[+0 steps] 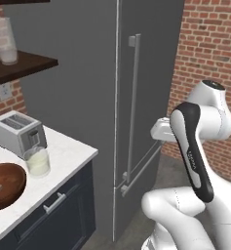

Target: Grab a lemon wedge from the fridge and one ice cube from the ice bowl, and put them in the glass of lemonade.

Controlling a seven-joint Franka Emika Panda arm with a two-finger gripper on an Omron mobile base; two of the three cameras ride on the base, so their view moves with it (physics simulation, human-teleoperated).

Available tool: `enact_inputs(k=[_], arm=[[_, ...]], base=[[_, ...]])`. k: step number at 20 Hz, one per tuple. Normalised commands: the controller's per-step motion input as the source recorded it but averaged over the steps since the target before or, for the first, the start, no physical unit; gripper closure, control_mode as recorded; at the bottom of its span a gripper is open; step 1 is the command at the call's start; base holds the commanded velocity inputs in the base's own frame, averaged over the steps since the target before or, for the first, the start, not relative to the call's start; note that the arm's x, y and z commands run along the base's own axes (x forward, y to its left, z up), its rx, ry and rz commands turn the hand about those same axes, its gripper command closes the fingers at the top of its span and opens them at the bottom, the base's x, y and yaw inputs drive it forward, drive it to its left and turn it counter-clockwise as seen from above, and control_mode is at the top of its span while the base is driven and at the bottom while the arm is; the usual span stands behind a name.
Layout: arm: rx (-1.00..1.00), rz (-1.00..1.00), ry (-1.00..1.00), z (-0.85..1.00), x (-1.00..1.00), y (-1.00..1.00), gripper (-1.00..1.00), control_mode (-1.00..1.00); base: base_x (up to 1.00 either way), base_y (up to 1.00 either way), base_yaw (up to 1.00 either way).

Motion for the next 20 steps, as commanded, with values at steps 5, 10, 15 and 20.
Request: enact_inputs(k=[5,10,15,20], arm=[[0.00,0.00,0.00,0.00,0.00,0.00,-1.00,1.00],[0.00,0.00,0.00,0.00,0.00,0.00,-1.00,1.00],[0.00,0.00,0.00,0.00,0.00,0.00,-1.00,-1.00],[-0.02,0.22,-0.13,0.16,0.21,0.14,-1.00,-1.00]], base=[[0.00,0.00,-0.03],[0.00,0.00,0.00],[0.00,0.00,0.00],[0.00,0.00,0.00]])
